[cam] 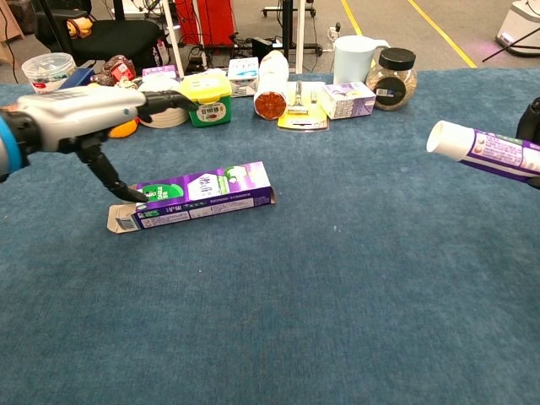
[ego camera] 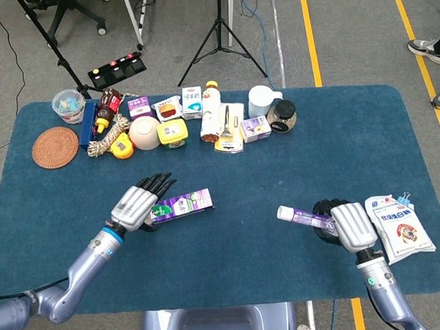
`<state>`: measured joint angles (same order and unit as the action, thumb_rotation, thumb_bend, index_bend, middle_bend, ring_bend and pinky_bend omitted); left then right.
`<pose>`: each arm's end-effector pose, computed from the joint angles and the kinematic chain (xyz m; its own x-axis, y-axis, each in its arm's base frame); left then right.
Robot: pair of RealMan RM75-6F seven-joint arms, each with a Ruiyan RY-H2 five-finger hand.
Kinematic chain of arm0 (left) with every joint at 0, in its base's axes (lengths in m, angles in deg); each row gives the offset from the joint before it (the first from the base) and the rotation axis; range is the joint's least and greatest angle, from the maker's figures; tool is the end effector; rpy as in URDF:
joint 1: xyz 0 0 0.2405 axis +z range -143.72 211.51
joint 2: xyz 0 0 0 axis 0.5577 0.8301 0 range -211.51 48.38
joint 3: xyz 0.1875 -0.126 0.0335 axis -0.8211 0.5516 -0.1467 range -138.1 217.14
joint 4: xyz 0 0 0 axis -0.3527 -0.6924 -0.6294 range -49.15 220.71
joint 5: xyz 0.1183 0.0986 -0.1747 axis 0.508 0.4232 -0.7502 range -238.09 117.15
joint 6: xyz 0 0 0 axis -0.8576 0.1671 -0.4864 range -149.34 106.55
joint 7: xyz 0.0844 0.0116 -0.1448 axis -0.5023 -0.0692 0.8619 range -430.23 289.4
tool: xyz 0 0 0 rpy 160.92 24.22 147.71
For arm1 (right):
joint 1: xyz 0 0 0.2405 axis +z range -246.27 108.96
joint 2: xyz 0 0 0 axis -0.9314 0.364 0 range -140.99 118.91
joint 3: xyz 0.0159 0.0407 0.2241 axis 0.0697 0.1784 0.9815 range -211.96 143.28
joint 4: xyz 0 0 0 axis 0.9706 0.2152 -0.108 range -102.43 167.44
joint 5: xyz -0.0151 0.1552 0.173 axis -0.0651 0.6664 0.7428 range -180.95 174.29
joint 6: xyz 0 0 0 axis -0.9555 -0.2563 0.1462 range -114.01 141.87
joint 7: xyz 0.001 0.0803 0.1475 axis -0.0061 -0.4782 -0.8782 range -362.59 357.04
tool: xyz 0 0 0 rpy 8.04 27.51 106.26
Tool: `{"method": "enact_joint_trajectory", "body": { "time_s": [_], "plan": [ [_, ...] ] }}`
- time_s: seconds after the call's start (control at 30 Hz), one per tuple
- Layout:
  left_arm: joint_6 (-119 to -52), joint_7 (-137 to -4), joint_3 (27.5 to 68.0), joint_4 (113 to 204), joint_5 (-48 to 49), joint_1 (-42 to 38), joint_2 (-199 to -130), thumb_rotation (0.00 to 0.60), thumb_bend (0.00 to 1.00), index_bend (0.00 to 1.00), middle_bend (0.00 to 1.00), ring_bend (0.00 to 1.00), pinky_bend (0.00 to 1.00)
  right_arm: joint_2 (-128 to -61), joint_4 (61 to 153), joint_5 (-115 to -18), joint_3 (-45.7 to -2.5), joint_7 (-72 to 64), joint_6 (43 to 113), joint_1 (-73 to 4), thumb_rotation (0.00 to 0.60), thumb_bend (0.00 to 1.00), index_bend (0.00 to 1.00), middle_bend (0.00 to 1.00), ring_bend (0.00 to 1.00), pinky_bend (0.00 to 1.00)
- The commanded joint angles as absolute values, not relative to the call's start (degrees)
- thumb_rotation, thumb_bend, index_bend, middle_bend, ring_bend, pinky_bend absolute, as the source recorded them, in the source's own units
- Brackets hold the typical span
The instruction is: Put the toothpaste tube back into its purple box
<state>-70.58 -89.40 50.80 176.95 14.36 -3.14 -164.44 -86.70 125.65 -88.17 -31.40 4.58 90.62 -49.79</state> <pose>-0.1197 0.3252 -0.0382 0.5100 0.2766 0.8145 0.8012 -0.4972 -0.3328 -0.2138 -0.2596 0.0419 0.3403 -0.0833 0.9366 -0.9177 -0.2467 0.3115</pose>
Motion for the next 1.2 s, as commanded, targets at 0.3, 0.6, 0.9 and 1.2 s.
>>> {"method": "enact_joint_trajectory", "body": {
  "time_s": [0.3,0.6,0.9,1.2],
  "plan": [
    [-69.5,-103.2,53.0,171.9,3.2,-11.6,-174.0,0.600,0.03,0.00,0.00,0.00,0.15,-86.8,125.4,-88.4,-31.1,4.1,89.7,-49.8,0.600,0.59,0.56,0.58,0.53,0.57],
    [-69.8,-107.1,53.1,165.0,0.2,-16.2,-180.0,0.600,0.03,0.00,0.00,0.00,0.15,-86.7,125.3,-88.4,-31.0,3.6,89.1,-49.8,0.600,0.59,0.56,0.58,0.53,0.57],
    [-72.3,-105.2,54.3,154.9,0.5,-19.0,-185.5,0.600,0.06,0.00,0.00,0.00,0.15,-86.7,125.3,-88.6,-31.0,3.5,88.3,-49.7,0.600,0.60,0.56,0.58,0.53,0.57],
    [-72.8,-101.1,52.1,149.1,3.4,-18.1,-183.7,0.600,0.11,0.00,0.00,0.00,0.15,-87.0,125.3,-89.0,-31.2,4.0,88.0,-49.7,0.600,0.60,0.56,0.58,0.53,0.57]
  ]
}}
